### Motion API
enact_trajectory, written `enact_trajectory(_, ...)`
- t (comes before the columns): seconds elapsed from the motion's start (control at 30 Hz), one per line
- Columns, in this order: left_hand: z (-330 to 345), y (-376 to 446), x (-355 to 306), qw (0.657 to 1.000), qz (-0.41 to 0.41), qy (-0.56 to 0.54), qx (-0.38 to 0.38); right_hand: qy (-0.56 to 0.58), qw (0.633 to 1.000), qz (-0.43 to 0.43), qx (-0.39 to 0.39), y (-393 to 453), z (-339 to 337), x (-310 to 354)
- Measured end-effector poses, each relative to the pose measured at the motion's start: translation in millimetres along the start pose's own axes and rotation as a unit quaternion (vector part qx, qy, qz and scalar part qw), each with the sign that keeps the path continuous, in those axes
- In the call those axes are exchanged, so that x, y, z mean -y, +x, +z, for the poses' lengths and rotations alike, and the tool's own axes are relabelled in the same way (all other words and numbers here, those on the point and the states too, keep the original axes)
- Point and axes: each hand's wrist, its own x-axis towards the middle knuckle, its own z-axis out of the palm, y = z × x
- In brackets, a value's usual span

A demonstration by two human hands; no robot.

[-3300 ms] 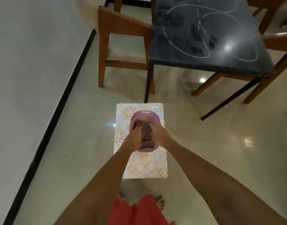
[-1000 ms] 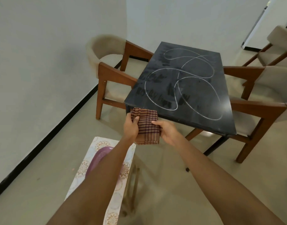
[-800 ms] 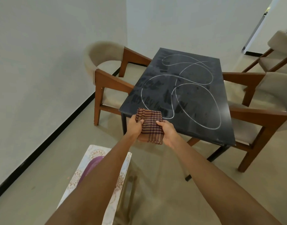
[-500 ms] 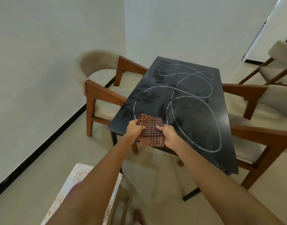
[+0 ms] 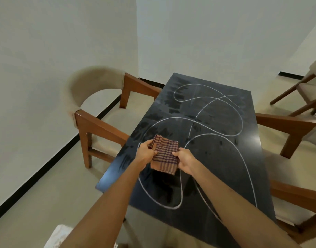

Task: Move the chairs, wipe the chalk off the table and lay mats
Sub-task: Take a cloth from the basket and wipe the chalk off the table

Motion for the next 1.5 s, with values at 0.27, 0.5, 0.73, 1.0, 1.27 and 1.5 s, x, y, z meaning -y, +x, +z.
enact_trajectory(0.27, 8, 103, -22, 0.994, -0.003, 0.003, -0.108, -0.116, 0.992, -0.050, -0.002, 110, 14, 64)
enact_trajectory(0.5, 12, 216, -66, 0.990, 0.019, -0.066, -0.126, -0.165, 0.977, -0.132, -0.022, 213, 32, 134)
enact_trajectory(0.73, 8, 267, -47, 0.987, 0.064, 0.067, -0.131, -0.501, 0.840, -0.207, 0.009, 270, 37, 143)
enact_trajectory(1.0, -1, 246, 27, 0.908, 0.100, 0.392, -0.106, -0.707, 0.544, -0.450, 0.042, 301, 48, 123)
enact_trajectory(1.27, 6, 241, 45, 0.851, 0.125, 0.493, -0.135, -0.754, 0.437, -0.462, 0.165, 348, 55, 144)
enact_trajectory(1.5, 6, 241, 49, 0.866, 0.138, 0.442, -0.189, -0.714, 0.441, -0.514, 0.176, 349, 53, 113)
